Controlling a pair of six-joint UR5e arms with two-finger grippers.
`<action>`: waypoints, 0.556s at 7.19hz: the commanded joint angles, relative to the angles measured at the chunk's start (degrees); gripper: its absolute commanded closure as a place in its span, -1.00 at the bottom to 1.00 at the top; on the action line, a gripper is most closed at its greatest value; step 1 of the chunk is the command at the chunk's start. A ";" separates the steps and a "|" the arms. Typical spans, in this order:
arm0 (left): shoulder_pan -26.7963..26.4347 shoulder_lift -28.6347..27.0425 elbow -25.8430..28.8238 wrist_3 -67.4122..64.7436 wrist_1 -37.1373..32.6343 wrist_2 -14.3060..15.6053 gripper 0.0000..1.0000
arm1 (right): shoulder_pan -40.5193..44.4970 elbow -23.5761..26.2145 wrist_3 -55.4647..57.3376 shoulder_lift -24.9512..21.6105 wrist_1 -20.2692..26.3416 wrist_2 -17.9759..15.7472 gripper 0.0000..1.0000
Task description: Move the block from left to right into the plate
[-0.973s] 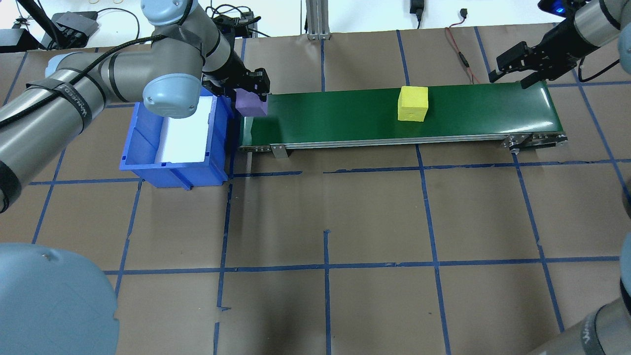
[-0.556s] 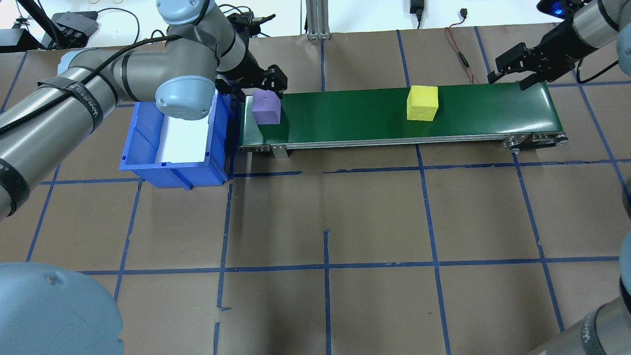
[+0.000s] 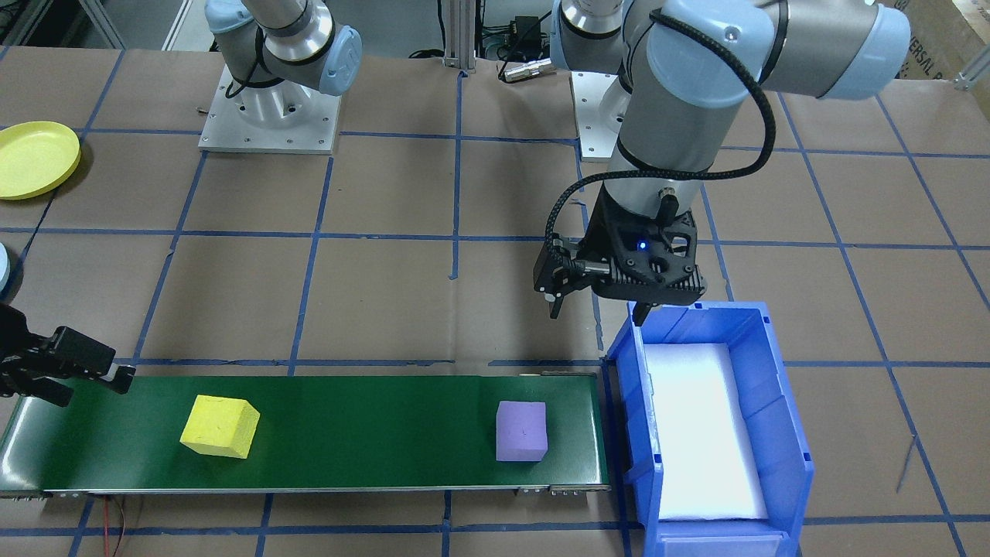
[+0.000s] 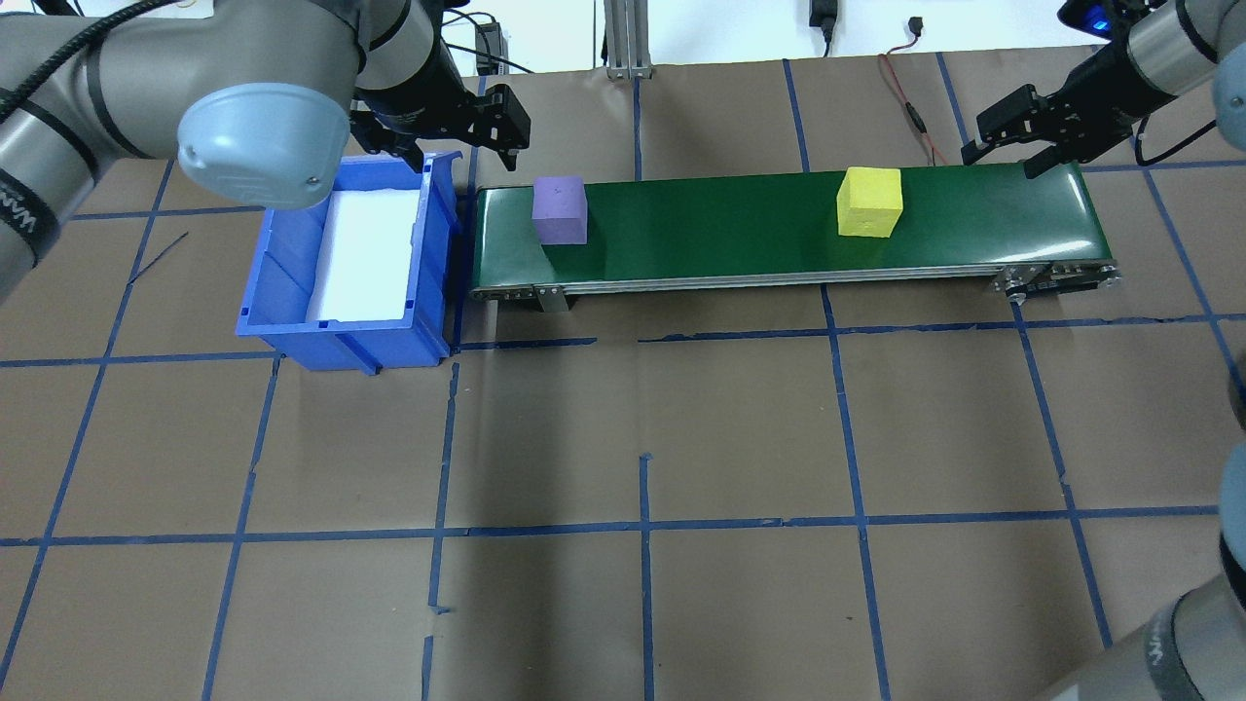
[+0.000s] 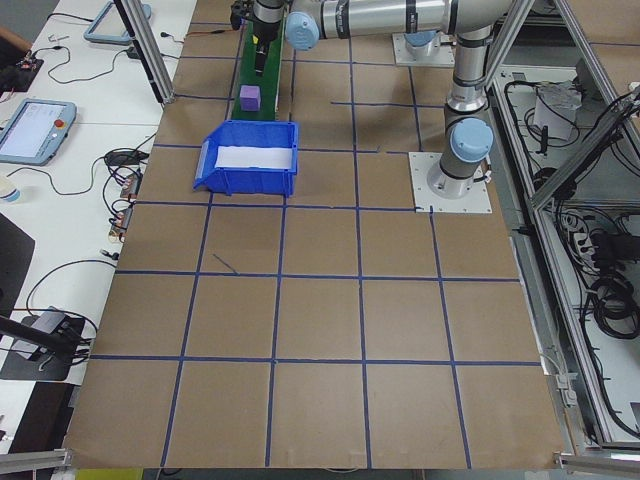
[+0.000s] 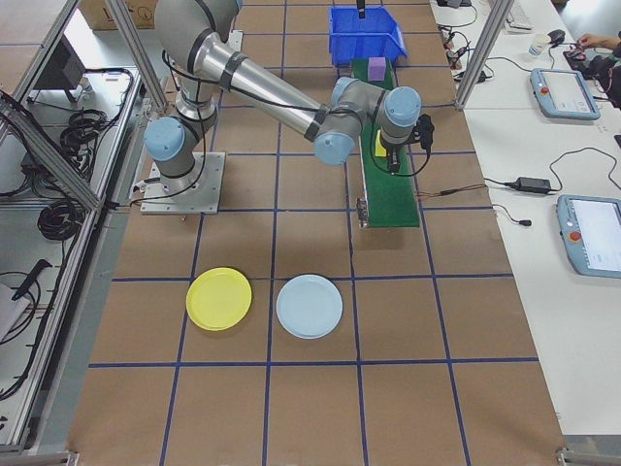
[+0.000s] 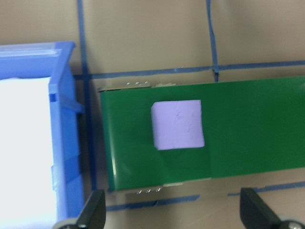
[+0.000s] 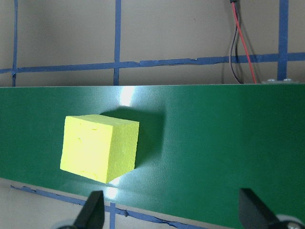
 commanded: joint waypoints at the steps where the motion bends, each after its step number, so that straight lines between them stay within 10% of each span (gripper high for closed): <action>1: 1.18 4.40 -0.69 0.08 -8.00 0.71 -1.00 | 0.00 -0.03 1.39 1.08 -0.24 -0.09 -1.00; 4: 2.31 8.54 -1.92 0.78 -12.77 0.89 -1.00 | 0.00 -0.29 3.77 3.19 -0.33 -0.52 -1.00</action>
